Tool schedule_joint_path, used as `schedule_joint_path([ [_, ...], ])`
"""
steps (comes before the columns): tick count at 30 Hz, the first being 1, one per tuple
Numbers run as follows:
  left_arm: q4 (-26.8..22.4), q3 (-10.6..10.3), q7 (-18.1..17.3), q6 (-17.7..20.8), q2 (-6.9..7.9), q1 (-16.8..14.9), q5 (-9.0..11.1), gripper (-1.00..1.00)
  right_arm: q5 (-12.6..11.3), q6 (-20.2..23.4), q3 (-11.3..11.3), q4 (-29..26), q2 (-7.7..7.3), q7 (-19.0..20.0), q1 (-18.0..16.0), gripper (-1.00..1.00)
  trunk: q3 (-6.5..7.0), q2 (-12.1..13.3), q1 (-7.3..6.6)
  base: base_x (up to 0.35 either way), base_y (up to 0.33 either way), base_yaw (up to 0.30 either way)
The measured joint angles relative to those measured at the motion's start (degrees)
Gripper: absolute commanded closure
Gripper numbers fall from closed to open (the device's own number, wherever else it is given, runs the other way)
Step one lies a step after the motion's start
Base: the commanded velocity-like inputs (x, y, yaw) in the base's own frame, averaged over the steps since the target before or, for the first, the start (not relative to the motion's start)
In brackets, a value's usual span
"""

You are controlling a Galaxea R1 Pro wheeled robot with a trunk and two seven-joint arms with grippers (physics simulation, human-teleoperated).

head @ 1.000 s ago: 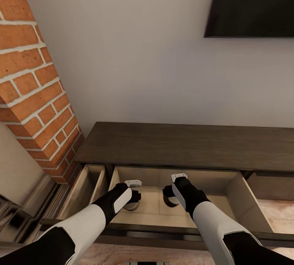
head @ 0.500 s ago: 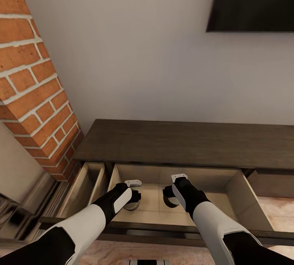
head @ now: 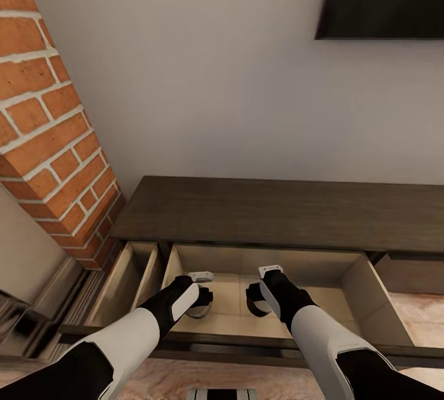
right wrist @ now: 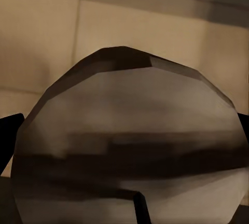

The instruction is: Place each of the two pumpkins and all three candles from the living room inside a cabinet in the living room (use any cabinet), then make sure every cabinet is closed, and position the cauldron so it is next to a table in the living room.

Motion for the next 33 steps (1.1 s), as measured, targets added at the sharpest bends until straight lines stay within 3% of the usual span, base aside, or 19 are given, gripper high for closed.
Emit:
schedule_joint_path([
  [10,0.0,0.1,0.0,1.8,0.0,-0.1,1.3,1.0,0.0,-2.5,0.0,0.0,0.0,0.0,0.0,1.0,-0.92,0.0,0.0,0.0,0.0,0.0],
  [33,-0.9,0.0,0.0,1.0,0.0,-2.0,0.7,1.0,0.1,-2.6,0.0,-0.2,0.0,0.1,0.0,1.0,-3.03,0.0,0.0,0.0,0.0,0.0],
])
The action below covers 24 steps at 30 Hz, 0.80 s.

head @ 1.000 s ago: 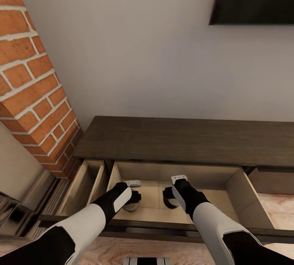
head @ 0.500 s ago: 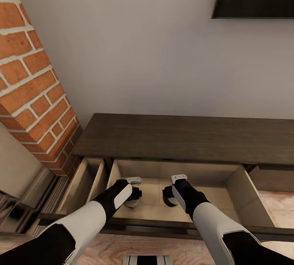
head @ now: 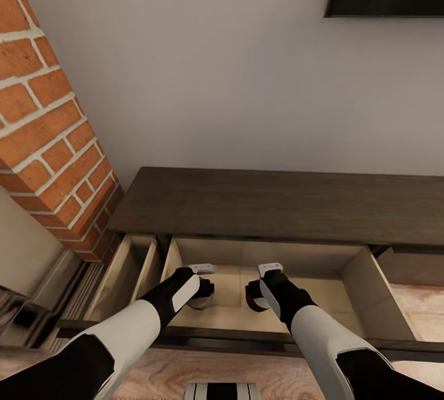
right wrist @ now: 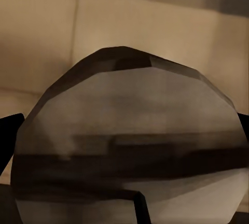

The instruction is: Place each of the two pumpkins and all three candles from the living room inside a cabinet in the living room (use any cabinet), then make sure every cabinet is closed, and position the cauldron so it is next to a table in the living room.

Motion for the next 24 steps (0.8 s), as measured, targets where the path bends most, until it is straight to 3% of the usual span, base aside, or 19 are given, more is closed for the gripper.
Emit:
schedule_joint_path([
  [24,0.0,-0.4,0.0,-0.1,0.0,0.0,0.0,1.0,0.0,0.0,0.0,-0.2,0.0,0.0,0.0,1.0,-2.21,0.0,0.0,0.0,0.0,0.0],
])
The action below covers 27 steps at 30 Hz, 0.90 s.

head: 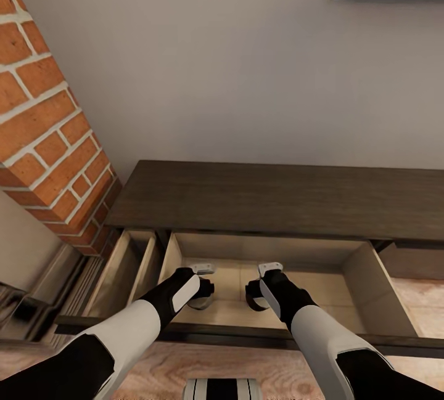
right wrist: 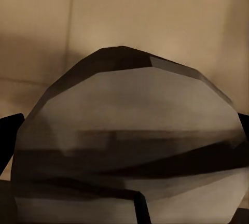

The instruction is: Place each of the two pumpkins and all three candles from the living room inside a cabinet in the living room (use any cabinet), then make sure every cabinet is closed, and position the cauldron so it is next to a table in the living room.

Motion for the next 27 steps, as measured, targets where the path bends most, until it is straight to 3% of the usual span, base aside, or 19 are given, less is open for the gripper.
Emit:
schedule_joint_path([
  [15,0.0,-0.1,0.0,0.0,0.0,0.0,0.0,1.0,0.0,0.0,0.0,-0.1,0.0,0.0,0.0,1.0,-1.34,0.0,0.0,0.0,0.0,0.0],
  [25,0.0,-0.1,0.0,-0.1,0.0,0.0,-0.1,1.0,0.0,0.0,0.0,-0.1,0.0,0.0,0.0,1.0,-1.45,0.0,0.0,0.0,0.0,0.0],
  [26,0.0,-0.1,0.0,-0.1,0.0,0.0,-0.1,-1.0,0.0,0.0,0.0,-0.1,0.0,0.0,0.0,1.0,-1.45,0.0,0.0,0.0,0.0,0.0],
  [27,0.0,-0.1,0.0,0.0,0.0,0.0,-0.1,-1.0,0.0,0.0,0.0,-0.1,0.0,0.0,0.0,-1.0,-1.45,0.0,0.0,0.0,0.0,0.0],
])
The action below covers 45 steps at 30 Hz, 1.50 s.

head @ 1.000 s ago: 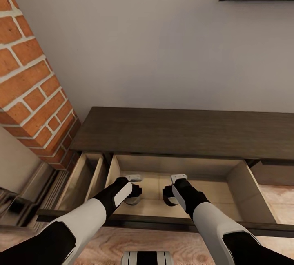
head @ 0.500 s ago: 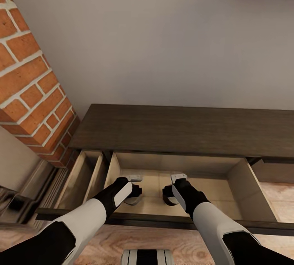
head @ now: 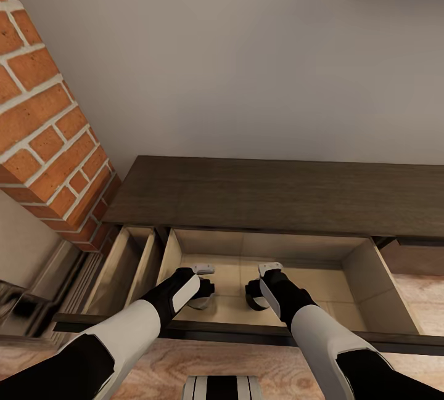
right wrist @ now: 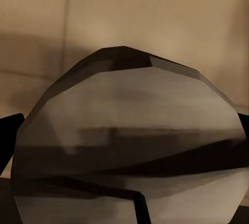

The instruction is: Place each of the two pumpkins and all three candles from the living room inside a cabinet in the living room (use any cabinet), then make sure every cabinet is closed, and position the cauldron so it is next to a table in the living room.

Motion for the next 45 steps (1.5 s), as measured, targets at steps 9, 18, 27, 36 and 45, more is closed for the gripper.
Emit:
schedule_joint_path([
  [9,0.0,0.0,0.0,0.0,0.0,0.0,0.0,-1.0,0.0,0.0,0.0,-0.2,0.0,0.0,0.0,-1.0,0.0,0.0,0.0,0.0,0.0,0.0],
  [18,0.0,0.0,0.0,0.0,0.02,0.0,0.0,-1.0,-0.1,0.0,0.0,-0.2,0.0,0.0,0.0,-1.0,0.0,0.0,0.0,0.0,0.0,0.0],
  [27,-2.8,0.0,0.4,0.2,0.24,0.3,0.1,-1.0,0.0,0.0,0.0,-0.2,0.0,0.0,0.0,-1.0,0.0,0.0,0.0,0.0,0.0,0.0],
  [36,-3.4,-0.1,0.6,0.7,0.34,0.4,0.3,-1.0,0.0,0.0,0.0,-0.2,0.0,0.0,0.0,-1.0,1.07,2.4,-1.31,0.0,0.0,0.0],
  [45,-3.8,-0.1,0.4,0.4,0.39,0.6,0.2,-1.0,0.0,-0.9,-0.1,-6.5,0.0,0.1,1.8,-1.0,2.69,6.0,-3.29,0.0,0.0,0.0],
])
